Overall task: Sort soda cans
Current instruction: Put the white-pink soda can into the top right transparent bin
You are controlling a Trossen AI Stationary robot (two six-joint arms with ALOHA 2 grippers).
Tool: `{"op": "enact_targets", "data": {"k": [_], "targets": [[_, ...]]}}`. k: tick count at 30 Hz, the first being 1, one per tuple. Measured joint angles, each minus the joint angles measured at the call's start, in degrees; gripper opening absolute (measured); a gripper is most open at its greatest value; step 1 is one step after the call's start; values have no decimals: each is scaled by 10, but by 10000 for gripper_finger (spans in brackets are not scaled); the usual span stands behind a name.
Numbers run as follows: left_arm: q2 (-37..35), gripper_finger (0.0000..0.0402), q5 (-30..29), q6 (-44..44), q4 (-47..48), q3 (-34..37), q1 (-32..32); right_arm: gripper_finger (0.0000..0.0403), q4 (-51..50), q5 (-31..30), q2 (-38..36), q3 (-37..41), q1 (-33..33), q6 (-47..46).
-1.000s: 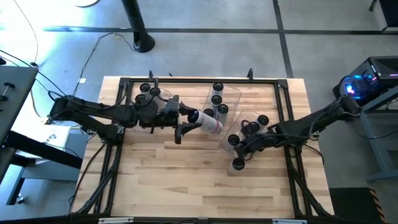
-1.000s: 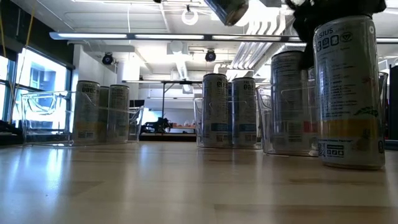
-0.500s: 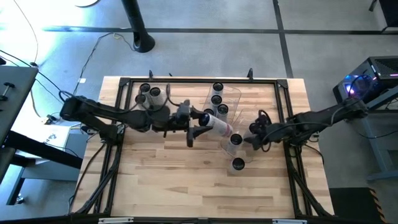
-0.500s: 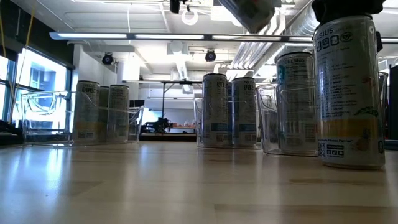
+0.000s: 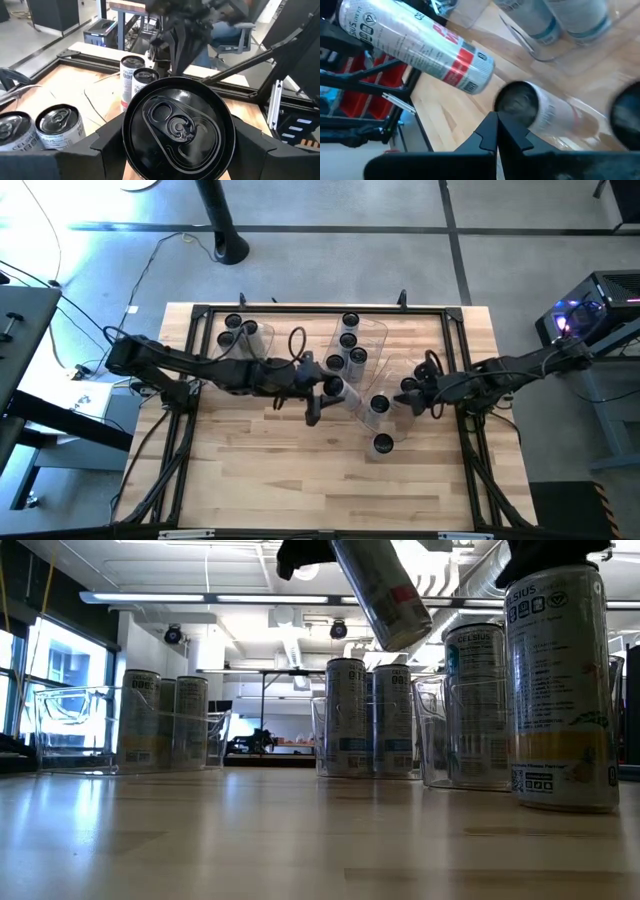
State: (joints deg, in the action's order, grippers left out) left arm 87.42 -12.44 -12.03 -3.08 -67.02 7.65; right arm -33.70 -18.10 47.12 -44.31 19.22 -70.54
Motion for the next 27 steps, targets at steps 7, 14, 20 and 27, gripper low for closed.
{"op": "enact_targets", "data": {"k": [7,14,20,27], "targets": [[9,240,-1,-13,4,-1,-1,0,131,0,93,0,-12,37],[37,240,-1,-14,-1,-1,-6,0,152,1,137,0,-20,40],[58,240,0,-20,-18,0,-6,0,165,0,130,0,-19,38],[67,240,-5,-24,-42,0,-6,0,164,-7,117,0,-15,44]]}}
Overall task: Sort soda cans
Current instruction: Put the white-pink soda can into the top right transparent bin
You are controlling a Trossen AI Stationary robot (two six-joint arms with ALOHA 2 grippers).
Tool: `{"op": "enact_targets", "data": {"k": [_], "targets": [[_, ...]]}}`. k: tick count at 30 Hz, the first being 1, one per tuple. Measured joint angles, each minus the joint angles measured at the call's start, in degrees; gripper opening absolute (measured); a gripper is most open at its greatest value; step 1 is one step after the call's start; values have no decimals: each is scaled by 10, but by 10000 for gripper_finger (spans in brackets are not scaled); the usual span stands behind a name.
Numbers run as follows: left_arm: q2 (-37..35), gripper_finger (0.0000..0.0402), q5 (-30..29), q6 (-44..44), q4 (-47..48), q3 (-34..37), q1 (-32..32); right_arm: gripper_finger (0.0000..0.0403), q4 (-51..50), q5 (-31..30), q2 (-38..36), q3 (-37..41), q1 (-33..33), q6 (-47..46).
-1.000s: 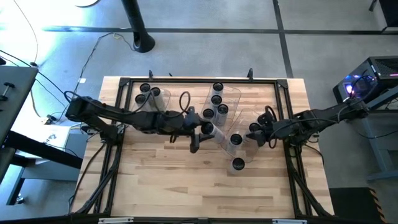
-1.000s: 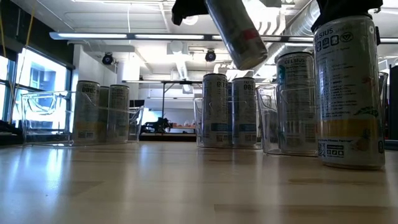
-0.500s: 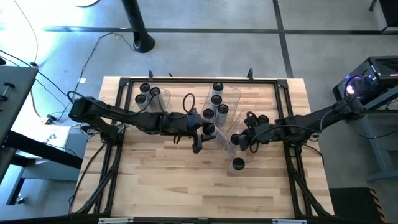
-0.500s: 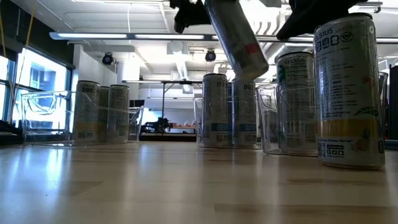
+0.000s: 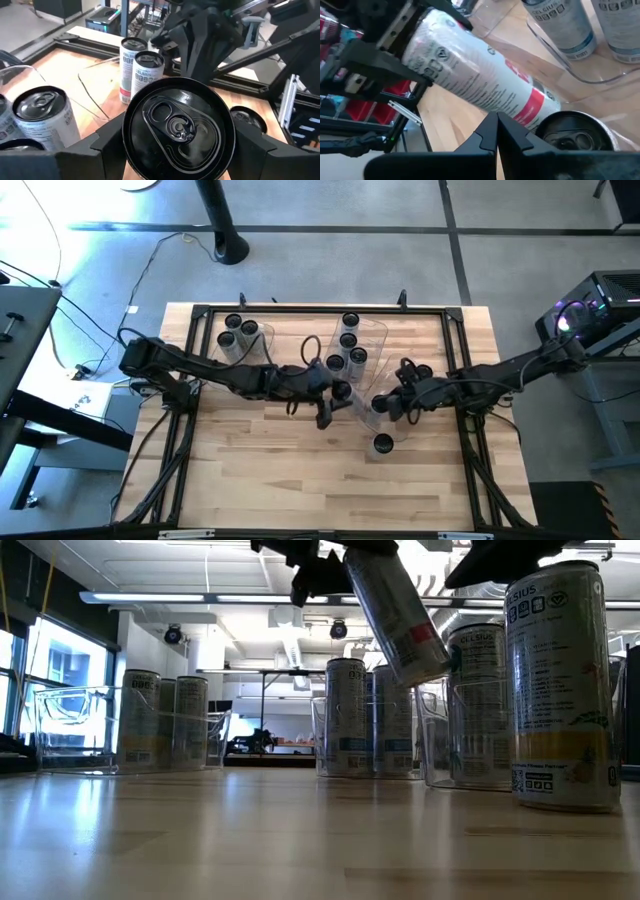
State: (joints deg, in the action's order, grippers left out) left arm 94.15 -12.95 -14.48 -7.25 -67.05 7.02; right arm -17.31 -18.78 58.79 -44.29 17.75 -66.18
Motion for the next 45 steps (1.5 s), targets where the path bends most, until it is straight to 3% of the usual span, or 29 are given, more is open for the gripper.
{"op": "enact_targets", "data": {"k": [22,31,45], "targets": [[0,240,-9,-4,-31,1,-3,0,0,-4,-19,0,0,6],[44,240,-6,-30,-67,0,-4,0,5,-3,-19,0,0,5],[51,240,-24,-30,-20,0,-8,0,13,-3,-19,0,0,6]]}}
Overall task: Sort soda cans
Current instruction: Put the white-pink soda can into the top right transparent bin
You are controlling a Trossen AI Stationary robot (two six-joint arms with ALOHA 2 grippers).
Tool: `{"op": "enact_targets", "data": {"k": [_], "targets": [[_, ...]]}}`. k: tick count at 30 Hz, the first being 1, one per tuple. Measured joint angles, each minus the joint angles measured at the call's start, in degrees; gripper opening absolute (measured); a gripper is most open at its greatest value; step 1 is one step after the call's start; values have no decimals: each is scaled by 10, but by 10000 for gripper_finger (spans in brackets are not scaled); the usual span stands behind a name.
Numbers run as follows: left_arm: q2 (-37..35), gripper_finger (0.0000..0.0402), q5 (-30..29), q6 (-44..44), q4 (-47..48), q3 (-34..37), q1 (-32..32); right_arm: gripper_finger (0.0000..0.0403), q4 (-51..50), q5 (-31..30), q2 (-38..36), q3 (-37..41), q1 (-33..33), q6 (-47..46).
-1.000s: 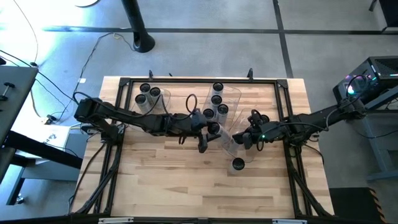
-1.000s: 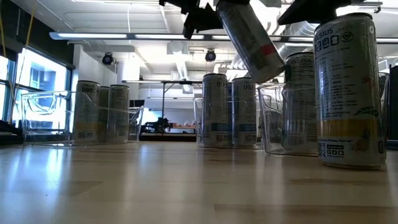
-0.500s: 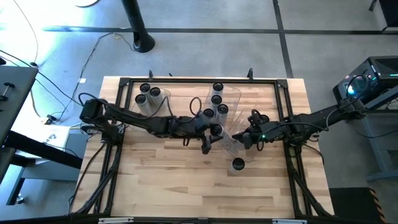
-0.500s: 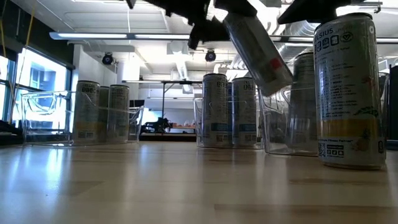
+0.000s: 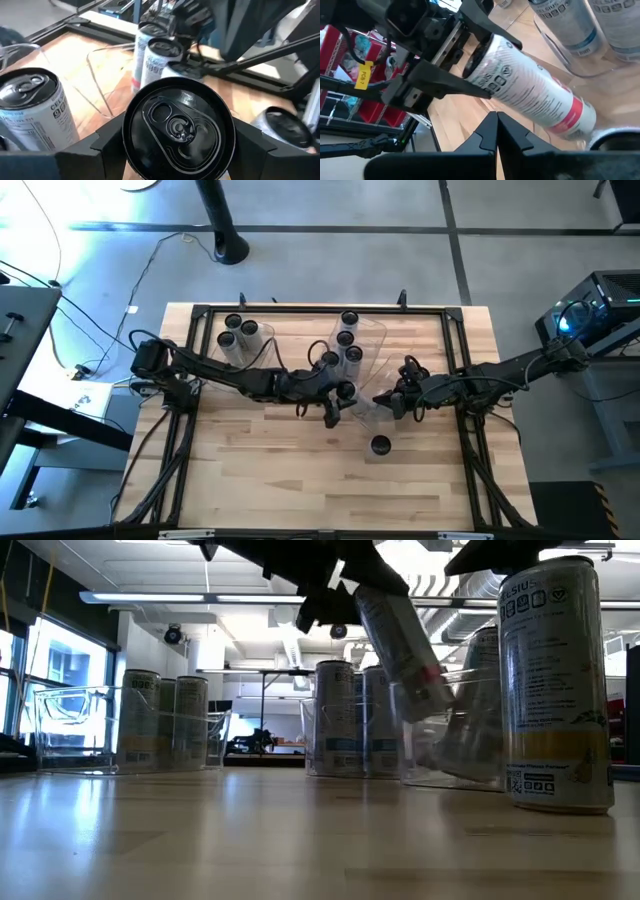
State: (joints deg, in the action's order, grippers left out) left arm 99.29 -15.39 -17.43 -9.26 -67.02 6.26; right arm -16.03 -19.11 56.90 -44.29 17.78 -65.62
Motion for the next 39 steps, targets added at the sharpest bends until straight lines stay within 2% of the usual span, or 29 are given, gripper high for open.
{"op": "enact_targets", "data": {"k": [23,27,29,33,39], "targets": [[0,240,-1,0,35,0,-5,0,-8,7,0,0,5,6],[2,240,2,0,40,0,-11,0,-20,32,-3,0,29,-2],[2,240,2,0,48,0,-14,0,-58,38,-4,-9,49,-14],[3,240,-6,2,54,0,-21,0,-155,10,-3,-53,99,-44],[3,240,-5,7,51,0,-30,0,-297,0,16,-94,141,-150]]}}
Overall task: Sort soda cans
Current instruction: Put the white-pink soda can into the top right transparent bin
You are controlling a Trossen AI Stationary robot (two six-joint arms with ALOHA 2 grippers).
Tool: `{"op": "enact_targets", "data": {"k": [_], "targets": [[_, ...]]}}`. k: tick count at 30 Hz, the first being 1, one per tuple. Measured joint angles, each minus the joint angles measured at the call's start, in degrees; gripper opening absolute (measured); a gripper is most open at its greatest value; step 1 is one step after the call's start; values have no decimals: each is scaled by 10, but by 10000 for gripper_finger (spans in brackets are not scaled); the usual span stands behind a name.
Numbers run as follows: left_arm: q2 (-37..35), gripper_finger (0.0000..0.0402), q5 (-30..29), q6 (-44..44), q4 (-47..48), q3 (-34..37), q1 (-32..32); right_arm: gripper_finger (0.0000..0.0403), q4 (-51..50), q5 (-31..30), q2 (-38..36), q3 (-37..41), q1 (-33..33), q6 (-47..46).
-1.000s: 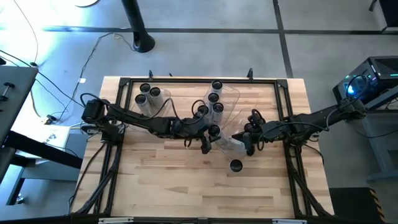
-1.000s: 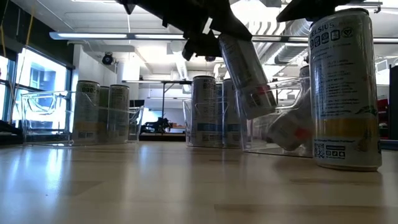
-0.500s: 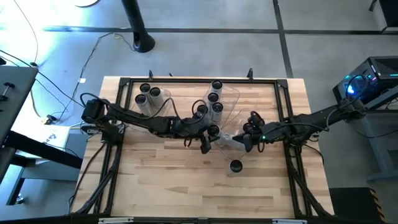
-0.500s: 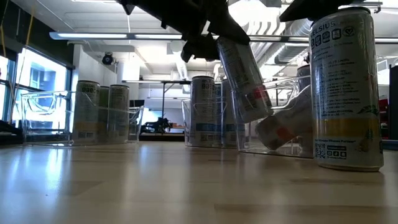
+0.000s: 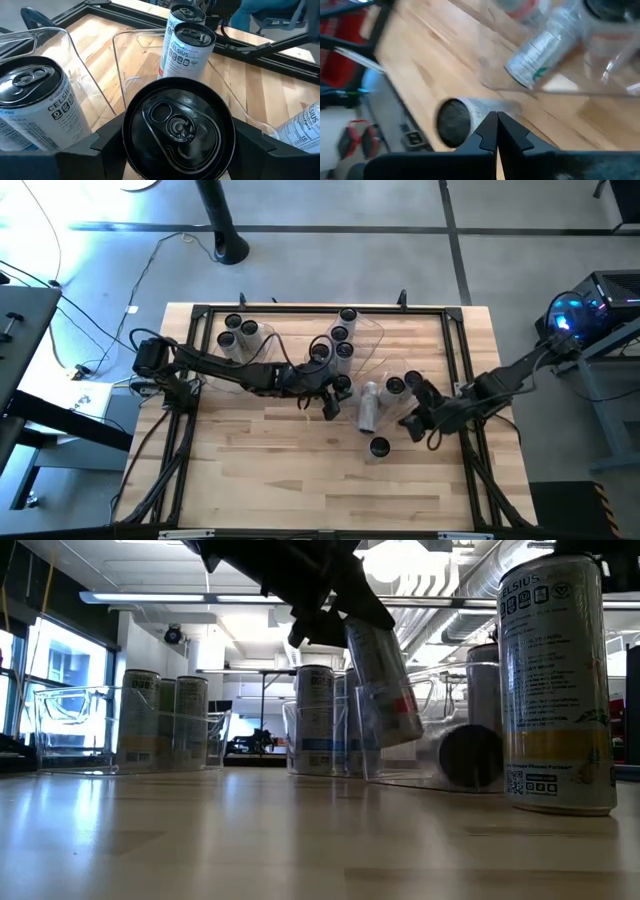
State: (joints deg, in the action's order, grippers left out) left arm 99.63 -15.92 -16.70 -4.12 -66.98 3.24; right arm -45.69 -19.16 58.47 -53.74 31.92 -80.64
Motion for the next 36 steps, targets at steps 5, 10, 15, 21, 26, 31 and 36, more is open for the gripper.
{"op": "enact_targets", "data": {"k": [5,10,15,21,26,31,36], "targets": [[0,240,0,4,3,0,-4,0,-3,22,48,2,3,-11],[0,240,2,4,18,0,-4,0,1,24,74,2,2,-4],[6,240,2,4,53,0,-5,0,5,27,76,2,-2,-4],[41,240,-3,-3,45,-2,-5,0,21,31,84,2,-22,7],[62,240,-3,-4,31,-11,-2,0,62,32,102,2,-41,43],[60,240,-1,-3,31,-12,-2,0,72,33,110,2,-61,72],[61,240,1,9,18,-11,-1,0,71,31,105,-7,-85,105]]}}
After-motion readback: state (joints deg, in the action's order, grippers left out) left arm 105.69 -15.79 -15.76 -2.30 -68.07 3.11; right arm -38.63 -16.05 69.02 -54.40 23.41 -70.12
